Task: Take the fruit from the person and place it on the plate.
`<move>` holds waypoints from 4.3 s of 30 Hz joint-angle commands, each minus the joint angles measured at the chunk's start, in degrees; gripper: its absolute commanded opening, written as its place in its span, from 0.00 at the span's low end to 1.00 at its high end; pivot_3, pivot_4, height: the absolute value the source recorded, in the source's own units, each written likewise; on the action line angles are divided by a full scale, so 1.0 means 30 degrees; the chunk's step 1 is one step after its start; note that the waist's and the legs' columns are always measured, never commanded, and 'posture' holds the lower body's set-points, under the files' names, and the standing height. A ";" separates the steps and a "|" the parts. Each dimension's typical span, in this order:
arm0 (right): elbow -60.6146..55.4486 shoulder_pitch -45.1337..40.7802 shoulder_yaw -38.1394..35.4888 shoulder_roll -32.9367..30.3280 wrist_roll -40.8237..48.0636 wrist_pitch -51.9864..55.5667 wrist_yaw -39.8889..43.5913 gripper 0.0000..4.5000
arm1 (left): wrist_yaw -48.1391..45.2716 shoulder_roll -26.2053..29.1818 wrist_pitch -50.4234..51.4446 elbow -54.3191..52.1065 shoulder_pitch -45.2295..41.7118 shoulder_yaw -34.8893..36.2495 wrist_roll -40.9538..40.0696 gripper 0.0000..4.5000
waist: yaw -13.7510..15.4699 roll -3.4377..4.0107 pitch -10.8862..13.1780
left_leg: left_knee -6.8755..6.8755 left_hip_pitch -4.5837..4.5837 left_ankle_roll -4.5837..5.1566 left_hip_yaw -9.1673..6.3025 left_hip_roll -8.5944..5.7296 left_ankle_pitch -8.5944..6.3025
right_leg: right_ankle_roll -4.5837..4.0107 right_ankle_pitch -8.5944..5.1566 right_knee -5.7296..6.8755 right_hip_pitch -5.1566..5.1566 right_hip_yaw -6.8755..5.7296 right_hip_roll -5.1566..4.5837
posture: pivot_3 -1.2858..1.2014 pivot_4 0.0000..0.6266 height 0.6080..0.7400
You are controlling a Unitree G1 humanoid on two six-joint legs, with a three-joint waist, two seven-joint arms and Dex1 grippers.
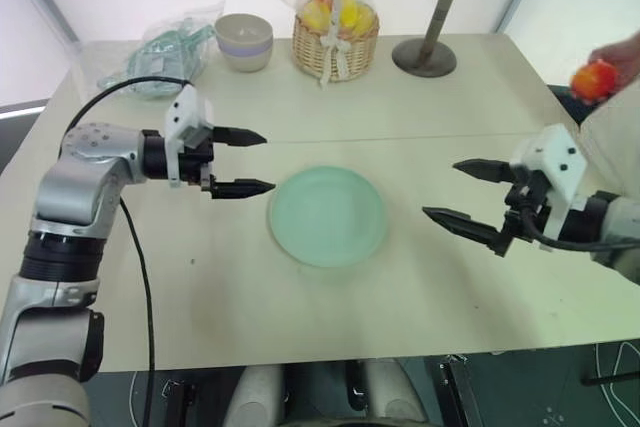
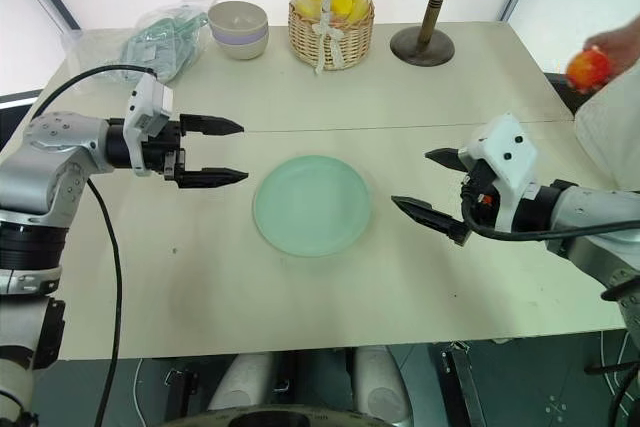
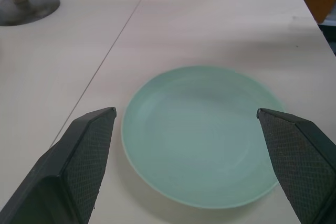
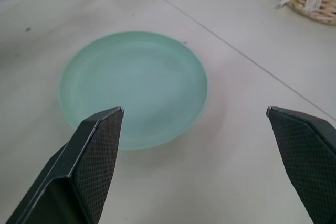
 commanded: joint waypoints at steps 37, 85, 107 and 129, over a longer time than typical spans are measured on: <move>0.0064 -0.0631 0.0167 -0.0142 -0.0819 -0.0514 0.0538 0.99 | 0.0006 -0.0168 -0.0207 -0.0184 -0.0764 0.0159 0.0161 1.00 | 0.0007 0.0000 0.0000 | 0.0000 0.0000 0.0000 0.0000 0.0000 0.0000 | 0.0001 0.0000 0.0000 0.0000 0.0001 -0.0004 | 0.52 0.24 1.00; 0.2409 -0.7051 0.2141 0.4265 -0.0397 -0.0372 -0.4440 0.99 | 1.8299 -0.7473 -0.0014 -0.3345 -0.0005 0.3461 0.3116 1.00 | 0.0056 -0.0006 -0.0004 | -0.0002 0.0015 -0.0008 0.0007 -0.0013 0.0004 | 0.0004 0.0007 0.0014 0.0003 0.0016 -0.0032 | 0.52 0.24 1.00; 0.1652 -0.6413 0.1607 0.3893 -0.0105 -0.0182 -0.4874 0.99 | 1.7651 -0.7840 -0.2428 0.1353 -0.3721 0.3772 0.3008 1.00 | 0.0031 -0.0006 -0.0004 | -0.0004 0.0010 -0.0008 0.0006 -0.0014 0.0004 | 0.0005 0.0007 0.0010 0.0002 0.0013 -0.0027 | 0.52 0.24 1.00; 0.1116 -0.6102 0.1085 0.3680 0.0046 0.0153 -0.5214 0.99 | 1.6300 -0.8284 -0.4752 0.6641 -0.6439 0.3325 0.3070 1.00 | 0.0039 -0.0007 -0.0004 | -0.0004 0.0004 -0.0007 0.0006 -0.0015 0.0004 | 0.0006 0.0007 0.0005 0.0002 0.0008 -0.0025 | 0.52 0.24 1.00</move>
